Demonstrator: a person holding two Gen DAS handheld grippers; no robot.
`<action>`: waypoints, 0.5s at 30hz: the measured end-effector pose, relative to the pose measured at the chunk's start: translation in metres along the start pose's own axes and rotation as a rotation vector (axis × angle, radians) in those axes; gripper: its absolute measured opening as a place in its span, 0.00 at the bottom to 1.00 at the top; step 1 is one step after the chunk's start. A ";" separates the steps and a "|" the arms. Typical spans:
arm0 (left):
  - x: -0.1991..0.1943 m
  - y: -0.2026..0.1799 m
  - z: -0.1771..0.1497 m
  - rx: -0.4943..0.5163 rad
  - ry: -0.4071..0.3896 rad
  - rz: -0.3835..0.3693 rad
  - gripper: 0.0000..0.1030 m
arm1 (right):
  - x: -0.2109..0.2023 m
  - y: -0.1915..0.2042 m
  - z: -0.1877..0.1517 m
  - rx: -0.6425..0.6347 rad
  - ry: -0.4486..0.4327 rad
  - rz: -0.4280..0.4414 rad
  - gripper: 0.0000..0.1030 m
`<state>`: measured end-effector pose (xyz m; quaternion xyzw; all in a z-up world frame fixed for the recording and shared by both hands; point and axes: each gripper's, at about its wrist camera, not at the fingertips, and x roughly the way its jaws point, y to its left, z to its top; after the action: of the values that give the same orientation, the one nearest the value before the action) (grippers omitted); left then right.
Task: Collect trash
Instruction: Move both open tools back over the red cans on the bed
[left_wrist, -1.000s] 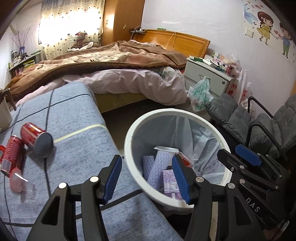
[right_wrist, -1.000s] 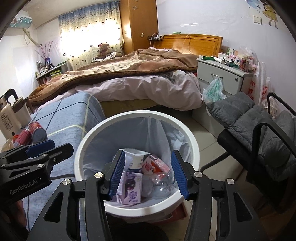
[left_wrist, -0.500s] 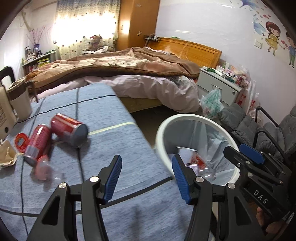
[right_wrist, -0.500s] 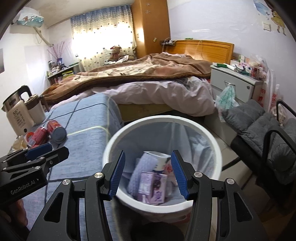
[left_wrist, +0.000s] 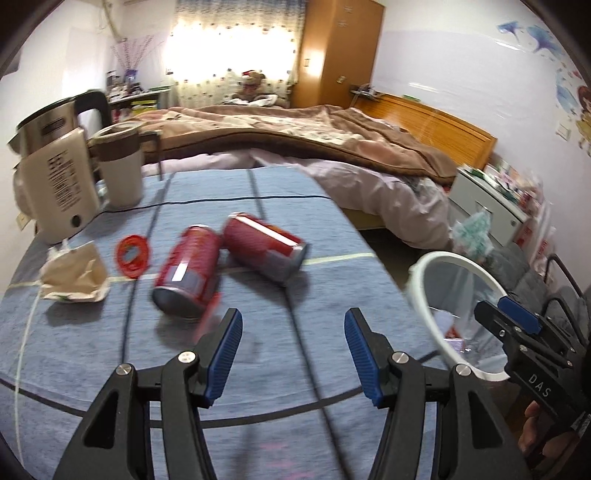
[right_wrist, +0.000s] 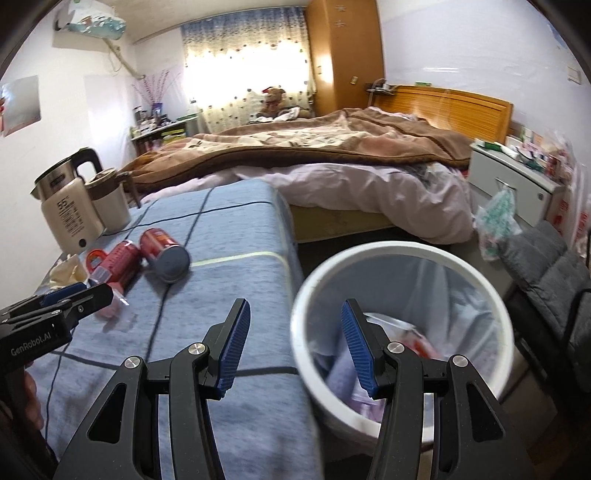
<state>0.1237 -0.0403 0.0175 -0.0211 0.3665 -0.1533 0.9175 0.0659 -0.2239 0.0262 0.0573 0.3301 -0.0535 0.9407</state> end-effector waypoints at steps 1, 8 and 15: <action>-0.001 0.005 0.000 -0.009 0.000 0.009 0.59 | 0.002 0.005 0.001 -0.007 0.001 0.010 0.51; -0.003 0.044 0.002 -0.054 -0.005 0.084 0.65 | 0.023 0.043 0.012 -0.077 0.023 0.078 0.59; 0.004 0.072 0.009 -0.094 -0.014 0.154 0.75 | 0.051 0.071 0.023 -0.135 0.055 0.132 0.60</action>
<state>0.1519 0.0265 0.0102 -0.0369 0.3673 -0.0649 0.9271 0.1299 -0.1601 0.0173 0.0168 0.3543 0.0327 0.9344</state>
